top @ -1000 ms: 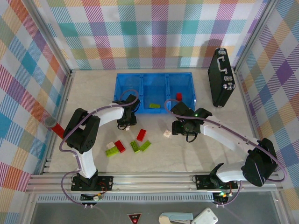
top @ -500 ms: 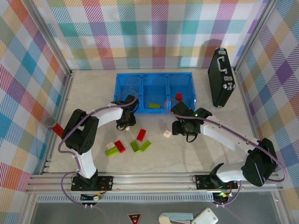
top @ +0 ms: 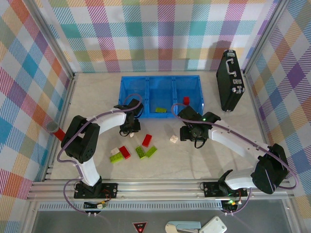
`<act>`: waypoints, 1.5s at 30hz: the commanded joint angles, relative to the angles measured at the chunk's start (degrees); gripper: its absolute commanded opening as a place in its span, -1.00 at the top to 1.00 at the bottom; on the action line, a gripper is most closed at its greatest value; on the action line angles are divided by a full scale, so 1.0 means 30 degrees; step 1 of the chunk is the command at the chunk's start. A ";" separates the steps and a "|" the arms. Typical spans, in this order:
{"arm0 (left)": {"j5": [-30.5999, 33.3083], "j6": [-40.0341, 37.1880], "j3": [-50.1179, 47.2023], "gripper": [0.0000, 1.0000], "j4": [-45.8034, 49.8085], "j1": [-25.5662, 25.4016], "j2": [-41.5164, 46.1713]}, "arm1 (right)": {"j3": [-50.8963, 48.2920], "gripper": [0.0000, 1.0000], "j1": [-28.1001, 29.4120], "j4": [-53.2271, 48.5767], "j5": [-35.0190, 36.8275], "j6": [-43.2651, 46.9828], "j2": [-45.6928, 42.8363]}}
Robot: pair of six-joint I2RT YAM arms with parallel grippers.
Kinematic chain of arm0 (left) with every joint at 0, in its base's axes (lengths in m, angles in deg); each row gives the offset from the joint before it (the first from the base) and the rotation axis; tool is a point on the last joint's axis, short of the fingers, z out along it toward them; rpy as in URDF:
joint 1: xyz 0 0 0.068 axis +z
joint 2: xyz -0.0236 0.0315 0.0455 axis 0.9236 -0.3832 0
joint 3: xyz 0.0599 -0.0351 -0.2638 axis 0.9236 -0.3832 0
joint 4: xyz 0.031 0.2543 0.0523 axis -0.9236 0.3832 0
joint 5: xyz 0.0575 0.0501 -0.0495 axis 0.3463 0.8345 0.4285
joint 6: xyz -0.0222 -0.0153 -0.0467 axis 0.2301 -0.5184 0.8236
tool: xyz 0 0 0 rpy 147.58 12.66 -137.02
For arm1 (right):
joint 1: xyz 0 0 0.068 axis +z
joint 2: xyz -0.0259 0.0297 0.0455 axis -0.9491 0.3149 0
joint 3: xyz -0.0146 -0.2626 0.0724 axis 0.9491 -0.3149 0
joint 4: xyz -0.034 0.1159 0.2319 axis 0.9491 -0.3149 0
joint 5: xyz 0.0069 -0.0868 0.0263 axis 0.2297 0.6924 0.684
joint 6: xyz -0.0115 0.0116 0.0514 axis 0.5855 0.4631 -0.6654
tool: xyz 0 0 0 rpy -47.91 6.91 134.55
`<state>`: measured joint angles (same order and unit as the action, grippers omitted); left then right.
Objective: Sort the legos into containers by color
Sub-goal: Pick up the lego from the center of the table, then place the lego in the container.
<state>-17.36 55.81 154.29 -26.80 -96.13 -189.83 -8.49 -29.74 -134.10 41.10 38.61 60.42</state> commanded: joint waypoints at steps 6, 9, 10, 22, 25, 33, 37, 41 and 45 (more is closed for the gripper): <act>-0.0028 -0.1420 0.1893 0.50 0.1906 0.0632 0.1372 | 0.0669 -0.39 -0.0123 -0.1013 0.0779 0.0165 -0.0655; -0.0050 -0.1892 0.2883 0.49 0.2408 0.0963 0.1353 | 0.0579 -0.39 -0.0142 -0.1155 0.0810 0.0088 -0.0799; -0.0050 -0.2067 0.3242 0.49 0.2556 0.1086 0.1259 | 0.0550 -0.39 -0.0141 -0.1172 0.0846 0.0081 -0.0817; -0.0481 -0.4754 0.8536 0.49 0.3121 0.2732 -0.1702 | 0.0228 -0.39 -0.0142 -0.1971 0.1051 -0.0322 -0.1391; -0.0560 -0.5005 0.9775 0.49 0.2972 0.3068 -0.2777 | 0.0173 -0.39 -0.0143 -0.2315 0.1165 -0.0561 -0.1559; -0.0710 -0.5287 1.2550 0.49 0.1995 0.3516 -0.5761 | -0.0412 -0.39 -0.0139 -0.3163 0.1363 -0.1290 -0.2631; -0.0637 -0.5229 1.3225 0.49 0.1277 0.3612 -0.6935 | -0.0556 -0.39 -0.0155 -0.3537 0.1456 -0.1471 -0.2900; -0.0724 -0.5241 1.3912 0.49 0.0970 0.3615 -0.8075 | -0.0622 -0.39 -0.0142 -0.3727 0.1484 -0.1585 -0.3157; -0.0716 -0.5225 1.4481 0.47 0.0888 0.3637 -0.8984 | -0.0651 -0.39 -0.0157 -0.3927 0.1455 -0.1731 -0.3353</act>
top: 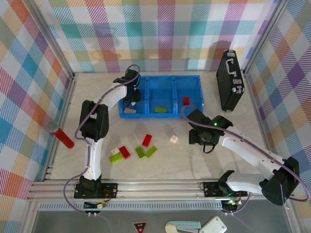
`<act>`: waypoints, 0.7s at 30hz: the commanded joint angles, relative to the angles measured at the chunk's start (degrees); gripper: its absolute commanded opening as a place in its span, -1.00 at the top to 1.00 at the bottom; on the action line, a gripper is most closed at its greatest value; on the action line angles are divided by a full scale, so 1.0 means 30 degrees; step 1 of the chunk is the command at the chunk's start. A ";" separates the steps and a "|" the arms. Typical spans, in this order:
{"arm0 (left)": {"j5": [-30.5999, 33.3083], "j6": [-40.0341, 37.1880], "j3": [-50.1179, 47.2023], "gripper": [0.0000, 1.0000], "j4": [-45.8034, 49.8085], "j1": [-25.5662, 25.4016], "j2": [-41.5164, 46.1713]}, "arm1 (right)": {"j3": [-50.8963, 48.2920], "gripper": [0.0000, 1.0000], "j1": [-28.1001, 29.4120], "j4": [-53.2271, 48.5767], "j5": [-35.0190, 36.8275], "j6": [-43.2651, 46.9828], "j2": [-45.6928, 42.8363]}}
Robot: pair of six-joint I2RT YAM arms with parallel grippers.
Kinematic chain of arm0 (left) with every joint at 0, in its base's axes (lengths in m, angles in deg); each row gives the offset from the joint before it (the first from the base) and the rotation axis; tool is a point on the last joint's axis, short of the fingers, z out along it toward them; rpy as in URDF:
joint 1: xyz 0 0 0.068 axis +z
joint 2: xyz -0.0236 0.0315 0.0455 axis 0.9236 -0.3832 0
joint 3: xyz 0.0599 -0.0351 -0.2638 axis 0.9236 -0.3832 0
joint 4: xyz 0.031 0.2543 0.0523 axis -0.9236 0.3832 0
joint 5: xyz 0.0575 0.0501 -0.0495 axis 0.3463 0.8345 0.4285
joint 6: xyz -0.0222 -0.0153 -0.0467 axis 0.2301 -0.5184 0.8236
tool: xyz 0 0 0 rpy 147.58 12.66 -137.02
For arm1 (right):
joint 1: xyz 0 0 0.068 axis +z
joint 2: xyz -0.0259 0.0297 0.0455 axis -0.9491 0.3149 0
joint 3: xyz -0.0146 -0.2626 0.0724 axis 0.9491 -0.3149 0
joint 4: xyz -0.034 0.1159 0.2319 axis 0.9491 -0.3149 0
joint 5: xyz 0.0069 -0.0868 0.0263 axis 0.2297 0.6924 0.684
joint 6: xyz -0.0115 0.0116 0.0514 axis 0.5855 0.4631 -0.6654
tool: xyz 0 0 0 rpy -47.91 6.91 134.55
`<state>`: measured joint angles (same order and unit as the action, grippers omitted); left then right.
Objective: Sort the legos into containers by color
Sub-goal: Place the lego in the container.
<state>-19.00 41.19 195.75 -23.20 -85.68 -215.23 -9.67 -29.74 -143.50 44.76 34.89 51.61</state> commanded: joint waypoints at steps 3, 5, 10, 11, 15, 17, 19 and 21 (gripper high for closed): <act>-0.0210 -0.0373 0.0993 0.46 -0.0278 0.0184 -0.1159 | -0.0440 -0.39 -0.0144 -0.0839 0.0240 -0.0587 -0.0621; -0.0242 -0.0417 0.1380 0.46 -0.0103 0.0184 -0.1593 | -0.0542 -0.39 -0.0140 -0.0897 0.0223 -0.0667 -0.0755; -0.0239 -0.0413 0.1998 0.43 0.0176 0.0213 -0.2354 | -0.0668 -0.39 -0.0139 -0.1089 0.0264 -0.0817 -0.1032; -0.0291 -0.0422 0.2121 0.42 0.0202 0.0213 -0.2461 | -0.0668 -0.39 -0.0127 -0.1119 0.0267 -0.0844 -0.1074; -0.0501 -0.0340 0.2433 0.38 0.0264 0.0228 -0.2659 | -0.0770 -0.39 -0.0128 -0.1242 0.0348 -0.1053 -0.1312; -0.0640 -0.0271 0.2617 0.37 0.0336 0.0217 -0.2711 | -0.0814 -0.39 -0.0116 -0.1302 0.0370 -0.1166 -0.1433; -0.0697 -0.0230 0.2729 0.35 0.0396 0.0213 -0.2716 | -0.0815 -0.39 -0.0133 -0.1344 0.0369 -0.1201 -0.1506; -0.0723 -0.0218 0.2816 0.33 0.0438 0.0213 -0.2674 | -0.0840 -0.39 -0.0120 -0.1426 0.0435 -0.1263 -0.1589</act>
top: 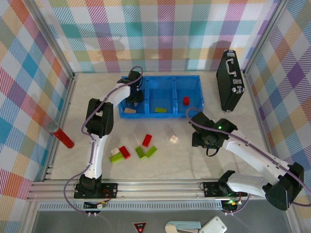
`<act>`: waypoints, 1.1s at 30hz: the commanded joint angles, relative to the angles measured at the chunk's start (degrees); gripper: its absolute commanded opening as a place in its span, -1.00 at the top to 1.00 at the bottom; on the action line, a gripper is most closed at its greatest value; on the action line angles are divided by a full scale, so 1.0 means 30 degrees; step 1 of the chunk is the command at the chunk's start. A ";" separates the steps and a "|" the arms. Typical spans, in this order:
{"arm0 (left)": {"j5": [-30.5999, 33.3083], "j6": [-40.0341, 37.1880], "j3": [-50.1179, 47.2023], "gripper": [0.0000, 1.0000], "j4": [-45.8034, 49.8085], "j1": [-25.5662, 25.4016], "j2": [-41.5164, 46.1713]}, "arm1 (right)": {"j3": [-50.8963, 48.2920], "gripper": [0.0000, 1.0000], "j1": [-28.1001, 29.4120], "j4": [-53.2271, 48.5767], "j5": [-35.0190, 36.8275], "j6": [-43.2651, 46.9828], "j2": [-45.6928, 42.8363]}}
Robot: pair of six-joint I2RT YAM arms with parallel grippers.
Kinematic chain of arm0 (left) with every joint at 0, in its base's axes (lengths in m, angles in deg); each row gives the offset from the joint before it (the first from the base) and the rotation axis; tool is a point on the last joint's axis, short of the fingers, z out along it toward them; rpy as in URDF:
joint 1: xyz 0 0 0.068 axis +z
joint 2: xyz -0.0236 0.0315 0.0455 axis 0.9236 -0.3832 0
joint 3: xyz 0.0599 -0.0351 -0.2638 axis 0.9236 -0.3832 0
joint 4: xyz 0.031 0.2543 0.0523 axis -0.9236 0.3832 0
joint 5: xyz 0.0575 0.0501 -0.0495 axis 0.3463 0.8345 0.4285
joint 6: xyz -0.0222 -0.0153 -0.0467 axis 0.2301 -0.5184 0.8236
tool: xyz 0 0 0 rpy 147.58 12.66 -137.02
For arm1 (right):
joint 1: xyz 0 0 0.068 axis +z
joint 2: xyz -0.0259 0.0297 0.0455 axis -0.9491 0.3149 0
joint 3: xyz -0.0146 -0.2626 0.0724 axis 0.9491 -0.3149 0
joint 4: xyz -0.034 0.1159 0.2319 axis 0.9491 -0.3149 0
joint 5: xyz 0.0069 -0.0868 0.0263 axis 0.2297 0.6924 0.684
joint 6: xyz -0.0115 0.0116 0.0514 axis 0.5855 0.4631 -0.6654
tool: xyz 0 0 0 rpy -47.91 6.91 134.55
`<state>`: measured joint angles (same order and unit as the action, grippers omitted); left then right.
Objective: Sort the legos into containers by color
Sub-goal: Place the lego in the container.
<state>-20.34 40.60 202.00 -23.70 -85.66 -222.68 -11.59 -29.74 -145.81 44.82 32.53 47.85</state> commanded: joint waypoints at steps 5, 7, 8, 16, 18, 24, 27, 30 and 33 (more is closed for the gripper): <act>-0.0357 -0.0024 0.0930 0.30 0.0768 0.0206 -0.0051 | -0.0203 -0.39 -0.0135 -0.0770 0.0466 -0.0576 -0.0542; -0.0349 -0.0010 0.0958 0.30 0.0785 0.0206 0.0077 | -0.0203 -0.39 -0.0118 -0.0819 0.0480 -0.0607 -0.0622; -0.0348 -0.0015 0.0975 0.29 0.0809 0.0221 0.0110 | -0.0203 -0.39 -0.0131 -0.0830 0.0518 -0.0593 -0.0657; -0.0317 -0.0034 0.1297 0.24 0.1352 0.0206 0.0662 | -0.0320 -0.39 -0.0140 -0.0713 0.0553 -0.0578 -0.0729; -0.0375 -0.0028 0.1220 0.24 0.1499 0.0206 0.0942 | -0.0347 -0.39 -0.0127 -0.0612 0.0517 -0.0563 -0.0719; -0.0607 -0.0052 -0.0333 0.23 0.1496 0.0206 0.2700 | -0.0293 -0.40 -0.0142 0.0252 0.0108 -0.0068 -0.0118; -0.0943 -0.0023 -0.1511 0.24 0.1486 0.0206 0.3889 | -0.0058 -0.39 -0.0138 0.0739 -0.0320 0.0345 0.0453; -0.1023 0.0050 -0.3274 0.24 0.1156 0.0206 0.5484 | 0.0206 -0.39 -0.0122 0.1270 -0.0695 0.0674 0.1136; -0.0936 0.0023 -0.5069 0.24 0.0948 0.0220 0.7153 | 0.0618 -0.39 -0.0129 0.1707 -0.1002 0.1011 0.2065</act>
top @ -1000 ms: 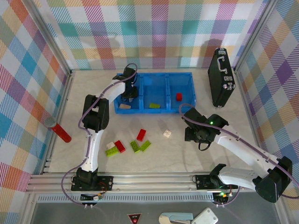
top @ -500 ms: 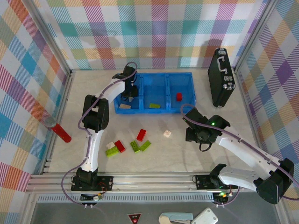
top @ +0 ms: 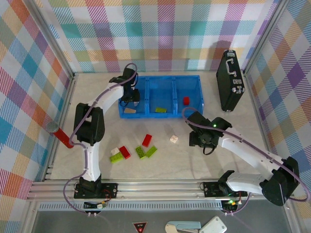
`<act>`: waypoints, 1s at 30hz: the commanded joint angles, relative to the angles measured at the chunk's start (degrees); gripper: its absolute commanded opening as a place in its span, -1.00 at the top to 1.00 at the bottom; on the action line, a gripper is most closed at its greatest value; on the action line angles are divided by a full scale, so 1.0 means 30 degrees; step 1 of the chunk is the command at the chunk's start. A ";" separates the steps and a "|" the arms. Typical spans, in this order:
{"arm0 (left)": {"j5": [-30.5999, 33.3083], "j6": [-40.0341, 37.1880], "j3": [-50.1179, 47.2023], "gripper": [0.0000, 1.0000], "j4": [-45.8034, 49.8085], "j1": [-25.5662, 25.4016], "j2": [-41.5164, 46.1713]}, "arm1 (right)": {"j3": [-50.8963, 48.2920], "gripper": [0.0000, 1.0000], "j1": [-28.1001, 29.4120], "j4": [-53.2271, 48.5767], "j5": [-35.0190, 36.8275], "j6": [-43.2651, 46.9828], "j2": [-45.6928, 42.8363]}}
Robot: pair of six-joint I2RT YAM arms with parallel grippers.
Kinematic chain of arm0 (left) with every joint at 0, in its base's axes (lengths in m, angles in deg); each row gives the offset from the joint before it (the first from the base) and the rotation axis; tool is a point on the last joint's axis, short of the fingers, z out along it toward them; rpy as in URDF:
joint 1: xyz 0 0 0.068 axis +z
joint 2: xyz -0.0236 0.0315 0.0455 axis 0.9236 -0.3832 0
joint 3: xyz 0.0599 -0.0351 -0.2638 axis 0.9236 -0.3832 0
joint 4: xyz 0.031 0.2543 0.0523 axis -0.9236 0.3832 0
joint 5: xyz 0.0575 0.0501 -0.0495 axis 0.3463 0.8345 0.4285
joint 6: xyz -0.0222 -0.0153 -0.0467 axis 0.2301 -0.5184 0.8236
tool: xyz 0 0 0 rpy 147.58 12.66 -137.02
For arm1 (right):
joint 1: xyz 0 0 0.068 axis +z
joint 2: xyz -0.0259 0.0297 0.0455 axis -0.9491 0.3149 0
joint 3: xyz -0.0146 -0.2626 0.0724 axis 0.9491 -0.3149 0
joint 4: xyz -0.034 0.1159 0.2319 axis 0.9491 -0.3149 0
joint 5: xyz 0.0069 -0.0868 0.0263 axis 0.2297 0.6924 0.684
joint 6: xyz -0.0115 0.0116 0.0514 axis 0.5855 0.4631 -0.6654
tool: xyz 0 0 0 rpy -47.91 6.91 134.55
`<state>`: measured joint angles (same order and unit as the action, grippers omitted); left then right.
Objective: Sort the legos into containers by color
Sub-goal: Place the lego in the container, then pick up the lego from the center of the table.
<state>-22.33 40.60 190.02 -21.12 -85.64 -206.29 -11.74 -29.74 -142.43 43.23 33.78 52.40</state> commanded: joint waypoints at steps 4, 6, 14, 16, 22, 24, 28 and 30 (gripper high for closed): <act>-0.0241 -0.0051 -0.3128 0.24 0.0129 0.0301 0.3816 | 0.1490 -0.38 -0.0087 0.0934 -0.0967 0.0863 0.1992; -0.0278 -0.0077 -0.4099 0.24 0.0099 0.0403 0.4826 | 0.1899 -0.37 -0.0029 0.1220 -0.1182 0.0966 0.2642; -0.0775 -0.0669 -0.7095 0.24 0.0752 0.1878 0.8761 | 0.4130 -0.36 0.1068 0.1716 -0.1579 0.1204 0.5757; -0.0915 -0.0924 -0.7596 0.24 0.1023 0.2389 0.9615 | 0.4800 -0.36 0.1439 0.1745 -0.1578 0.1158 0.6580; -0.1397 -0.1675 -0.8806 0.24 0.1863 0.4010 1.1828 | 0.7325 -0.35 0.2754 0.1937 -0.1571 0.0865 0.9353; -0.1592 -0.1949 -0.9158 0.24 0.2056 0.4553 1.2336 | 0.8294 -0.35 0.3189 0.1902 -0.1625 0.0782 1.0336; -0.1935 -0.2398 -1.0242 0.24 0.2216 0.5712 1.3545 | 1.0160 -0.35 0.3963 0.1977 -0.1780 0.0578 1.2307; -0.2025 -0.2483 -1.0901 0.24 0.2132 0.6144 1.4091 | 1.1095 -0.35 0.4253 0.1926 -0.1856 0.0465 1.3172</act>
<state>-26.87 35.07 159.51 -16.40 -68.90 -166.57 18.25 -18.06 -136.24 38.33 35.94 89.53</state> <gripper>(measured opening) 0.381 0.678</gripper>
